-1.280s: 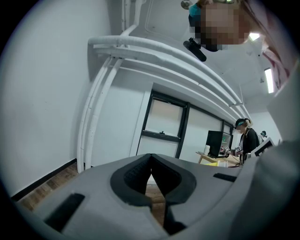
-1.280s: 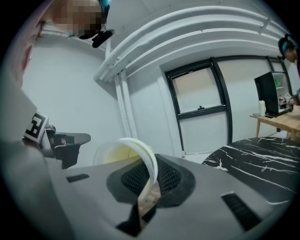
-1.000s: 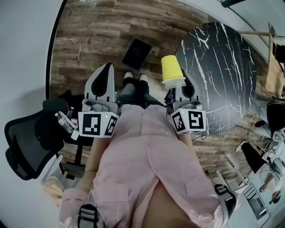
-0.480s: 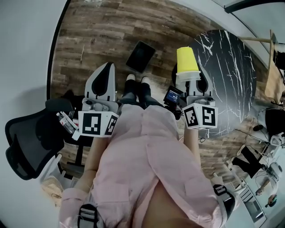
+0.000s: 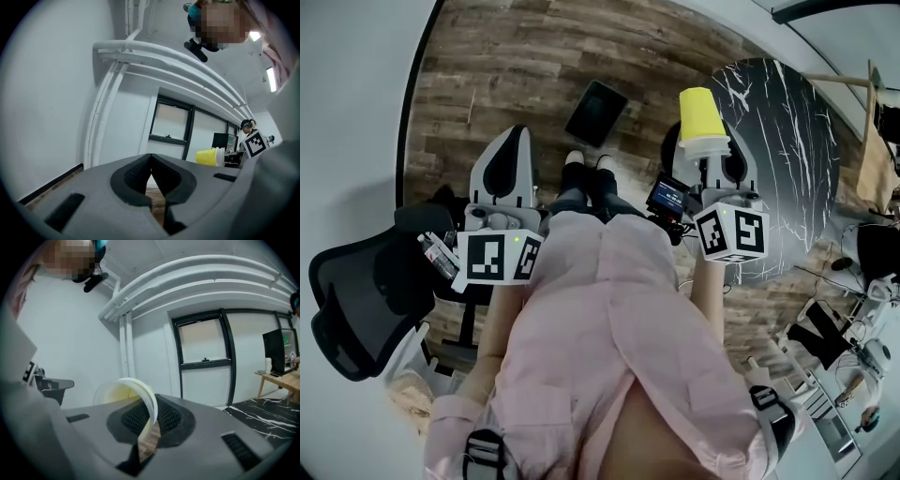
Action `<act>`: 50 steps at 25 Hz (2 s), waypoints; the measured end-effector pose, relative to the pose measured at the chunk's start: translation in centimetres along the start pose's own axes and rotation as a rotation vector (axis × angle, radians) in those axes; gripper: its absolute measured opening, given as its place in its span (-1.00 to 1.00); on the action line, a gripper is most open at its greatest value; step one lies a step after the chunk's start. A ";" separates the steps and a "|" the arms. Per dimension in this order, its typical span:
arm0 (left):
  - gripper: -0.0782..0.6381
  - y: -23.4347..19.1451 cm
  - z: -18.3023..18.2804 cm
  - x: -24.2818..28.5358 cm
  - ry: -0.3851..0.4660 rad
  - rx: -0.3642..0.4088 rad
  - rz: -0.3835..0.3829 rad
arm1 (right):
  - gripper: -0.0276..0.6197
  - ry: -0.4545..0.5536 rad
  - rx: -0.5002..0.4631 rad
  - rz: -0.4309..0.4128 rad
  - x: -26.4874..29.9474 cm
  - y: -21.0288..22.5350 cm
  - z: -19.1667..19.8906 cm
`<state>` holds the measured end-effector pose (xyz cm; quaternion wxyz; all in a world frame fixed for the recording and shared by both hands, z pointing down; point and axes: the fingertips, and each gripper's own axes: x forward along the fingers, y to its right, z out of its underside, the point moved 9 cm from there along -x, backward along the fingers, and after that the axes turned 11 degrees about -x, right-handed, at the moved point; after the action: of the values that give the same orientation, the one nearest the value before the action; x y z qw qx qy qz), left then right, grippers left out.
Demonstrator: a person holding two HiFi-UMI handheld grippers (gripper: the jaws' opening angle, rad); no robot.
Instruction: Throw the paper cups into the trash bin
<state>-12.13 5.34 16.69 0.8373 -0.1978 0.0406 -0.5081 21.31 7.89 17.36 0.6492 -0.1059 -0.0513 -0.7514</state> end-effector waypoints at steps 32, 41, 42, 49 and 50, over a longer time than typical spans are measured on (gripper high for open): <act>-0.74 -1.8 -0.3 -1.3 -0.026 0.001 0.027 | -0.80 -0.169 -0.097 0.006 -3.4 7.0 -0.2; -0.74 -2.1 -0.8 -0.9 -0.030 0.016 0.036 | -0.80 -0.177 -0.228 0.078 -2.9 11.4 -0.8; -0.74 -2.0 -0.9 -0.8 -0.031 0.019 0.038 | -0.80 -0.175 -0.254 0.062 -2.1 11.7 -1.2; -0.74 -1.8 -1.2 -0.5 -0.031 0.028 0.036 | -0.80 -0.141 -0.330 -0.042 3.5 11.1 -2.2; -0.74 -1.8 -1.2 -0.5 -0.030 0.027 0.035 | -0.80 -0.142 -0.330 -0.063 4.3 10.5 -1.9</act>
<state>-14.23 4.74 16.20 0.8493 -0.1933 0.0244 -0.4907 30.88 1.78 15.87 0.5939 -0.2620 0.0238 -0.7603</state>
